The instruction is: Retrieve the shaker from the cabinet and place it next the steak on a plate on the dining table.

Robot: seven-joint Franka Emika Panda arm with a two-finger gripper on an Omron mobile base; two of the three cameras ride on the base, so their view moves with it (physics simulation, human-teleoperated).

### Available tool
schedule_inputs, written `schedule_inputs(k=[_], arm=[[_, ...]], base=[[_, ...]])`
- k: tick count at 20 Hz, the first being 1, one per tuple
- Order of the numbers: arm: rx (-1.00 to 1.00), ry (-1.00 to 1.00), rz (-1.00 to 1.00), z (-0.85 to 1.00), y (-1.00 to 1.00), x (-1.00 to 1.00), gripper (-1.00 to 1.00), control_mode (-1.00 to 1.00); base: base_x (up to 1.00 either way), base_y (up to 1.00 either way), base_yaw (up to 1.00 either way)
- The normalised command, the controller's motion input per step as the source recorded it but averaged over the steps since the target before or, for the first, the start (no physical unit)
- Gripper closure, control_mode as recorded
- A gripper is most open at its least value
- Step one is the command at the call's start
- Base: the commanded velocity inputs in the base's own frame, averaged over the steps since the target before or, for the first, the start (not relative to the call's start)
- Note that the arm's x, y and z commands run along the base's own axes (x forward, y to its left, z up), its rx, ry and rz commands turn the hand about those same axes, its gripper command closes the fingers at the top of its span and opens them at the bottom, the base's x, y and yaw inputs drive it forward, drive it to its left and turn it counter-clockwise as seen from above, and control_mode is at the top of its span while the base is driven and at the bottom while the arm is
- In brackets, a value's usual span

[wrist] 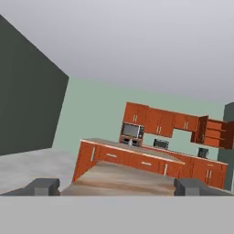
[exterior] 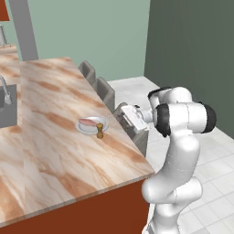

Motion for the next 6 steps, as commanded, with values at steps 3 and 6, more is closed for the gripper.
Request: schedule_inputs(k=[3, 6], arm=[[-0.01, -0.18, 0.19, 1.00, 0.03, -1.00, -1.00, -1.00], [-0.02, -0.19, 0.21, 1.00, 0.03, -1.00, -1.00, -1.00]], base=[[0.00, 0.00, 0.00], [0.00, 0.00, 0.00]])
